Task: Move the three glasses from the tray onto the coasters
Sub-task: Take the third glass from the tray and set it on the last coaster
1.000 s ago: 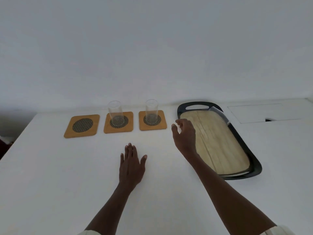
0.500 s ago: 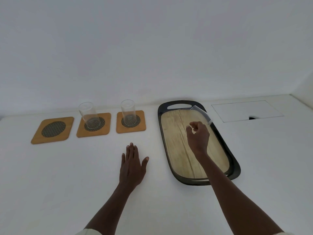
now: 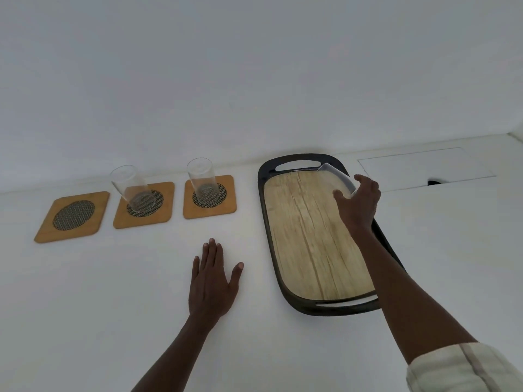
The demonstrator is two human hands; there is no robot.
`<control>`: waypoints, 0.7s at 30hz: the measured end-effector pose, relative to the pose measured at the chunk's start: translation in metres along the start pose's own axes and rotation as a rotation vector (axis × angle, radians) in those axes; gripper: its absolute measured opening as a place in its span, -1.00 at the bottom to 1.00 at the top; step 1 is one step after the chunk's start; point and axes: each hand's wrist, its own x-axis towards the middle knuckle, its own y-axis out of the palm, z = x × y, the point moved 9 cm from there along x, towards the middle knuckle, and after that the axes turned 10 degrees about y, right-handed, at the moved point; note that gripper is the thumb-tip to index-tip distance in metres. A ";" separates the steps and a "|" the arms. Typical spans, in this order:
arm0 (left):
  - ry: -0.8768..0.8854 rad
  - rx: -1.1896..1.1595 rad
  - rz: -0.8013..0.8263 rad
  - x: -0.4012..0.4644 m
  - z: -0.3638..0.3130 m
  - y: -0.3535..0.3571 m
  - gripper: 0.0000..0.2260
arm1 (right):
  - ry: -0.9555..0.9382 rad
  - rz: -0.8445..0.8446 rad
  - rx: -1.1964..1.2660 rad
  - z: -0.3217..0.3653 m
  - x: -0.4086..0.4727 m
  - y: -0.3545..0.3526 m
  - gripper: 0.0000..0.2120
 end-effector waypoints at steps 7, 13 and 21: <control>-0.001 0.010 -0.002 0.001 -0.001 0.000 -0.26 | -0.068 0.203 -0.260 -0.007 0.019 0.033 -0.18; -0.003 0.012 -0.006 0.001 0.001 0.002 -0.26 | -0.088 0.149 -0.375 -0.006 0.022 0.034 -0.35; -0.005 0.019 -0.012 0.000 0.002 0.003 -0.26 | -0.020 0.214 -0.145 -0.014 0.014 0.050 -0.34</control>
